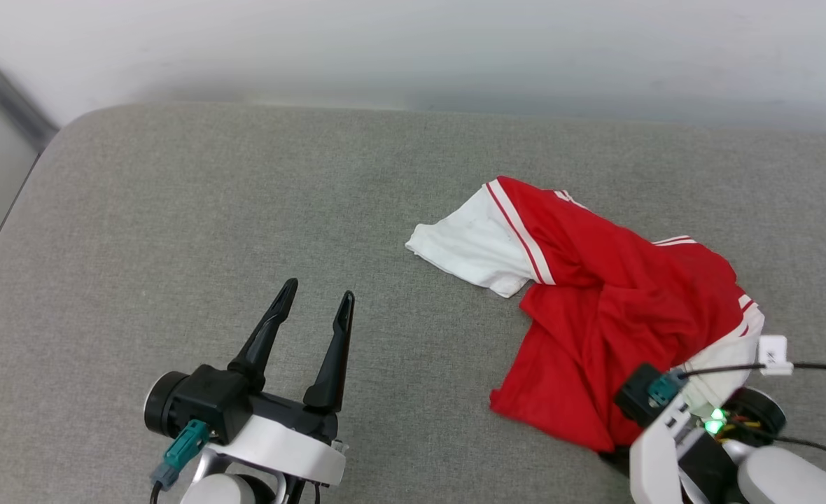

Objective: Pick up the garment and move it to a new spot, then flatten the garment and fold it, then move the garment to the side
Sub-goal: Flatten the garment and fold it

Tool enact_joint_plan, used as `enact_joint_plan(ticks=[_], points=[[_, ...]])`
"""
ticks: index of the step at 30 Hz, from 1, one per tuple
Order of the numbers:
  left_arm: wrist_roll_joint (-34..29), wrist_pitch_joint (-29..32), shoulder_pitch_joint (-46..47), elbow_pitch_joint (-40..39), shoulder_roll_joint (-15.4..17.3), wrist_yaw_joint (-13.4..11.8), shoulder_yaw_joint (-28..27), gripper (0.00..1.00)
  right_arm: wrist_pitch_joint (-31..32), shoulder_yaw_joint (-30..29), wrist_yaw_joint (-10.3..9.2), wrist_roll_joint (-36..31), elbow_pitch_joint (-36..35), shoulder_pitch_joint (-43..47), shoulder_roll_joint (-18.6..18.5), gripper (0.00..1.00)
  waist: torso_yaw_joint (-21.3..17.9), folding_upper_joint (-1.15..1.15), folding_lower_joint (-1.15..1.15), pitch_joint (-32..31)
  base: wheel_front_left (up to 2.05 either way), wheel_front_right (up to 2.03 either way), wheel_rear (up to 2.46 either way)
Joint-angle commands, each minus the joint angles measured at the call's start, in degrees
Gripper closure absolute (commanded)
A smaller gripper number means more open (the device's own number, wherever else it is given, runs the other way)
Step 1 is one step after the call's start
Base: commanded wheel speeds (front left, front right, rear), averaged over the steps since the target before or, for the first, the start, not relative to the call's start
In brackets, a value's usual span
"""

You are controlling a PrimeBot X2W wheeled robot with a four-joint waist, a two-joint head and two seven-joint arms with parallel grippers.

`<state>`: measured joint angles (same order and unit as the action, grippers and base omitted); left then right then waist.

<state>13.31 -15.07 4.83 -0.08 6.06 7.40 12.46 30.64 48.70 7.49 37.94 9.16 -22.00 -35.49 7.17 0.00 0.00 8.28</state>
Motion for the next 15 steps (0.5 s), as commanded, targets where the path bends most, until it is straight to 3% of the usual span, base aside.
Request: enact_joint_plan(ticks=[1, 6, 15], points=[[0.2, -0.2, -0.5, 0.0, 0.2, 0.1, 0.1, 0.0, 0.3, -0.4, 0.0, 0.7, -0.8, 2.0, -1.1, 1.0, -0.3, 0.0, 0.0, -0.5, 0.0, 0.0, 0.0], [0.2, -0.2, -1.4, -0.3, 0.5, 0.1, -0.5, 0.0, 2.2, -2.6, 0.0, 1.7, -5.0, 7.8, -4.2, 1.0, -0.9, 0.0, 0.0, -1.1, 0.0, 0.0, 0.0], [0.0, -0.2, -2.0, -0.1, 0.6, 0.1, -0.6, 0.0, 11.4, -6.8, 0.0, 3.6, -13.9, 18.6, -10.1, 1.0, -2.6, 0.0, 0.0, -2.0, 0.0, 0.0, 0.0]])
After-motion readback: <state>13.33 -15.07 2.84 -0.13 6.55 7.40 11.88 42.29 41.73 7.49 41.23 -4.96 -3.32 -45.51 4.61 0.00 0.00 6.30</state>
